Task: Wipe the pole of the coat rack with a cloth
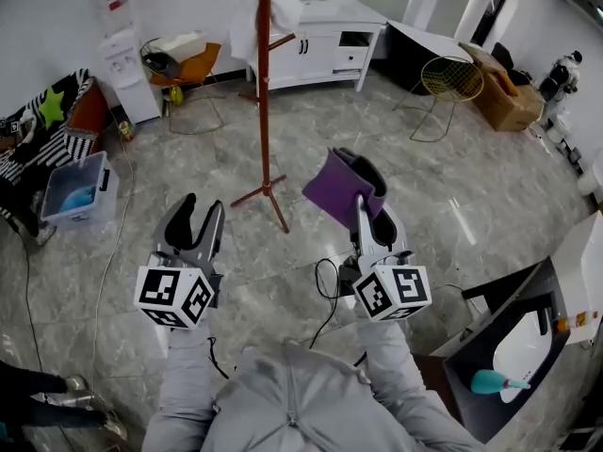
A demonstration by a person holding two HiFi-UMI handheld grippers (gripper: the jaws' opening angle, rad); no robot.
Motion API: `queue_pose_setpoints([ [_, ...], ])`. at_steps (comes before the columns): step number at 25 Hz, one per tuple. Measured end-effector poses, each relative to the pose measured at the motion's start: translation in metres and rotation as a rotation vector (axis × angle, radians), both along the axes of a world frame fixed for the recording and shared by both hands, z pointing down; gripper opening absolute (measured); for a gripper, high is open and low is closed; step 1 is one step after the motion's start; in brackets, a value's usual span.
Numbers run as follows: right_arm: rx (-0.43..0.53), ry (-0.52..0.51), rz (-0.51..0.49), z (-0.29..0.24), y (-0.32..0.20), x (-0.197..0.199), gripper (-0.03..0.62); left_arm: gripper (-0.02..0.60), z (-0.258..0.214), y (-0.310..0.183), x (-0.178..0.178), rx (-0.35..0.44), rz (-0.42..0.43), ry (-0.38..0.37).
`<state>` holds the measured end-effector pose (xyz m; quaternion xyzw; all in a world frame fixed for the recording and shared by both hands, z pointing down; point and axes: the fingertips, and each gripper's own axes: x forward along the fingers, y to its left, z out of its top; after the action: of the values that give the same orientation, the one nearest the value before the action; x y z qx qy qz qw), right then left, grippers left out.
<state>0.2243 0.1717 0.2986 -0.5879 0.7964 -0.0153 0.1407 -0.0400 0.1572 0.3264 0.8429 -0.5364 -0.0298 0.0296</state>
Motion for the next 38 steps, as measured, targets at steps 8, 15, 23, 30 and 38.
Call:
queue_pose_setpoints([
  [8, -0.025, -0.012, -0.027, 0.013, -0.03, -0.001, 0.054, 0.215, 0.014, -0.018, 0.003, -0.032, -0.017, -0.001],
  [15, -0.021, -0.009, -0.01, 0.017, -0.093, -0.02, 0.054, 0.215, 0.017, -0.085, -0.015, -0.019, 0.0, -0.004],
  [23, 0.012, 0.005, 0.041, 0.002, -0.191, -0.063, 0.054, 0.215, -0.003, -0.192, -0.049, 0.03, 0.06, -0.017],
  [30, 0.036, 0.017, 0.109, -0.013, -0.246, -0.081, 0.054, 0.215, -0.003, -0.256, -0.065, 0.032, 0.115, -0.027],
  [38, 0.085, 0.056, 0.159, -0.035, -0.29, -0.073, 0.054, 0.215, 0.006, -0.296, -0.064, 0.011, 0.138, -0.033],
])
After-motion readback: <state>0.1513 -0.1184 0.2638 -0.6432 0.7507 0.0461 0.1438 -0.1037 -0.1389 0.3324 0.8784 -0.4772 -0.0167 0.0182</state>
